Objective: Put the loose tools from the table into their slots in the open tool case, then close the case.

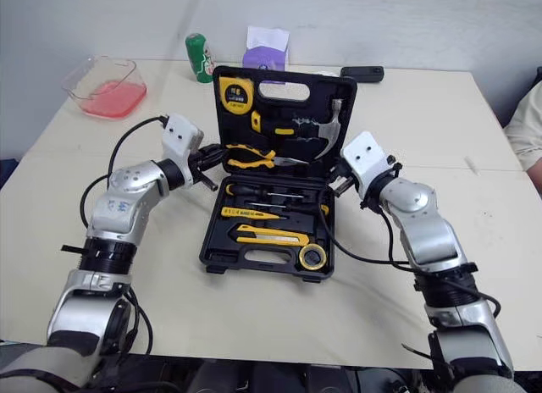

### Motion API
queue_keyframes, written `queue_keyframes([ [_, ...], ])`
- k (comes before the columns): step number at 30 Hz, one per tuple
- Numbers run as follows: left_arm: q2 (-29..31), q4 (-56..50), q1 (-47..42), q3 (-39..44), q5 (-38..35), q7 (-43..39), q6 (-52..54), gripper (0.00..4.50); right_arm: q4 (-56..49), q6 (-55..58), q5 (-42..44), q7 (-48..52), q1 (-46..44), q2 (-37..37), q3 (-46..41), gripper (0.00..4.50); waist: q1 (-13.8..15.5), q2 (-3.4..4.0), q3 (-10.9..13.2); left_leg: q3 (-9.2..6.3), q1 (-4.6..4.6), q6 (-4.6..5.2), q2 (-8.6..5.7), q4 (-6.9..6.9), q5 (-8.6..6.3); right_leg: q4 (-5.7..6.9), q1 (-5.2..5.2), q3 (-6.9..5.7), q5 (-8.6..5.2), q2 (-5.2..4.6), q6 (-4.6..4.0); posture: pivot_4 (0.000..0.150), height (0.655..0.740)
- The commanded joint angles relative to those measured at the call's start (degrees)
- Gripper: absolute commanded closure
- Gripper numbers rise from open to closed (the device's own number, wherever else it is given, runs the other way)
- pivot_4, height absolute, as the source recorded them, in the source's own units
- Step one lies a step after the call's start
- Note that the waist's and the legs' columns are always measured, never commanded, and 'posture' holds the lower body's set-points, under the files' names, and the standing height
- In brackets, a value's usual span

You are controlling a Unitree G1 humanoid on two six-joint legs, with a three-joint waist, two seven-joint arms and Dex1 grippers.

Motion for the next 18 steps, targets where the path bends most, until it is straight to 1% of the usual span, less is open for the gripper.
queue_keyframes([
  [1, 1.7, -5.7, 5.1, -1.1, 4.1, 1.0, -7.0, 4.49, 1.1, -20.7, -10.7, -3.5, 4.8, -4.6, 2.3, 4.50, 0.0, 0.00, 0.0, 0.02, 0.01, 0.00, -0.02, 0.01, 0.00, 0.01, 0.00, 0.02, 0.02, -0.01, 0.04, 0.150, 0.7244],
  [3, 2.8, -8.7, 8.5, -0.4, 4.9, 1.7, -8.8, 4.49, 2.5, -29.3, -13.9, -5.5, 7.2, -6.6, 2.2, 4.50, 0.0, 0.00, 0.0, 0.07, 0.10, 0.02, -0.02, 0.05, -0.01, 0.03, 0.08, 0.09, 0.04, -0.01, 0.07, 0.150, 0.7244],
  [4, 3.0, -10.5, 10.1, 0.9, 4.1, 1.9, -8.3, 4.04, 2.0, -31.9, -14.0, -6.2, 8.6, -7.0, 1.1, 4.50, 0.0, 0.00, 0.0, 0.10, 0.13, 0.02, -0.03, 0.11, -0.01, 0.03, 0.09, 0.11, 0.06, -0.01, 0.10, 0.150, 0.7244],
  [5, 3.8, -13.5, 11.8, 2.7, 2.6, 1.7, -6.8, 3.58, -0.8, -34.3, -11.1, -4.2, 10.6, -7.9, -0.5, 4.50, -0.1, 0.00, 0.0, 0.19, 0.22, 0.03, -0.05, 0.16, -0.02, 0.00, 0.11, 0.14, 0.06, -0.01, 0.11, 0.150, 0.7244],
  [6, 4.7, -16.7, 13.5, 4.8, 0.6, 1.3, -4.4, 3.23, -4.2, -36.2, -8.8, -2.9, 12.4, -8.9, -2.6, 3.64, -0.1, 0.00, 0.0, 0.31, 0.33, 0.05, -0.03, 0.17, -0.02, 0.05, 0.14, 0.18, 0.06, 0.01, 0.11, 0.150, 0.7244],
  [8, 7.0, -22.8, 16.4, 9.6, -4.7, -0.2, 2.4, 2.36, -11.3, -34.5, -2.0, 0.5, 15.6, -11.1, -7.5, 2.86, -0.4, -0.01, 0.0, 0.49, 0.52, 0.06, -0.01, 0.05, -0.03, 0.11, 0.17, 0.26, 0.06, 0.05, 0.11, 0.150, 0.7244],
  [9, 8.5, -25.9, 18.4, 12.3, -9.1, -2.0, 7.3, 1.89, -15.2, -29.1, 4.4, 3.8, 18.2, -12.8, -10.1, 2.33, -0.7, -0.02, 0.0, 0.54, 0.59, 0.05, 0.06, 0.00, -0.03, 0.15, 0.17, 0.32, 0.06, 0.11, 0.10, 0.150, 0.7244],
  [11, 11.4, -30.1, 21.6, 16.1, -15.7, -4.9, 15.3, 0.94, -20.7, -19.0, 14.5, 9.6, 22.9, -16.0, -14.0, 1.29, -1.2, -0.04, 0.1, 0.50, 0.62, 0.04, 0.14, -0.01, -0.02, 0.16, 0.20, 0.35, 0.07, 0.12, 0.08, 0.150, 0.7244],
  [12, 12.6, -31.7, 23.1, 17.5, -17.9, -5.9, 18.4, 0.49, -22.8, -14.9, 18.0, 11.6, 25.0, -17.5, -15.7, 0.77, -1.2, -0.04, 0.1, 0.41, 0.72, 0.06, 0.15, -0.01, -0.03, 0.14, 0.36, 0.38, 0.06, 0.11, 0.06, 0.150, 0.7244],
  [13, 16.4, -34.5, 28.1, 22.0, -23.5, -10.6, 24.3, 0.04, -25.0, -9.2, 24.4, 17.3, 30.2, -20.9, -20.9, 0.28, -1.2, -0.04, 0.1, 0.25, 0.81, 0.09, 0.17, -0.01, -0.05, 0.11, 0.59, 0.38, 0.05, 0.10, 0.04, 0.150, 0.7244],
  [14, 21.1, -36.1, 36.9, 28.8, -27.5, -19.8, 27.4, 0.01, -26.1, -3.3, 29.2, 27.0, 38.7, -24.2, -29.1, 0.25, -1.3, -0.04, 0.0, 0.01, 1.04, 0.23, 0.21, -0.07, -0.18, -0.02, 1.01, 0.23, 0.03, 0.10, -0.01, 0.150, 0.7244],
  [15, 25.2, -35.2, 43.5, 34.4, -29.7, -25.3, 31.3, 0.01, -26.0, 1.2, 32.0, 35.1, 46.5, -26.4, -35.8, 0.25, -1.4, -0.03, 0.0, -0.10, 1.23, 0.26, 0.25, -0.18, -0.28, -0.12, 1.30, 0.16, 0.00, 0.10, -0.06, 0.150, 0.7244],
  [16, 28.0, -34.2, 47.9, 38.1, -31.3, -28.6, 33.8, 0.01, -26.0, 4.4, 33.8, 40.5, 51.8, -27.8, -40.6, 0.25, -1.5, -0.03, 0.0, -0.10, 1.35, 0.24, 0.27, -0.33, -0.42, -0.26, 1.41, 0.15, -0.08, 0.12, -0.14, 0.150, 0.7244],
  [17, 29.2, -32.3, 49.3, 39.6, -31.0, -28.8, 33.1, 0.01, -25.5, 6.1, 35.0, 41.9, 54.4, -27.9, -42.7, 0.25, -1.4, -0.10, 0.1, -0.12, 1.86, 0.27, 0.31, -0.58, -0.49, -0.52, 1.88, 0.11, -0.19, 0.12, -0.22, 0.150, 0.7244],
  [18, 29.8, -31.1, 49.0, 39.8, -31.2, -27.9, 33.1, 0.01, -25.5, 7.0, 35.8, 41.4, 54.9, -27.6, -43.0, 0.25, -1.3, -0.17, 0.1, -0.16, 2.38, 0.34, 0.29, -0.88, -0.57, -1.20, 2.37, 0.00, -0.30, 0.12, -0.26, 0.150, 0.7244],
])
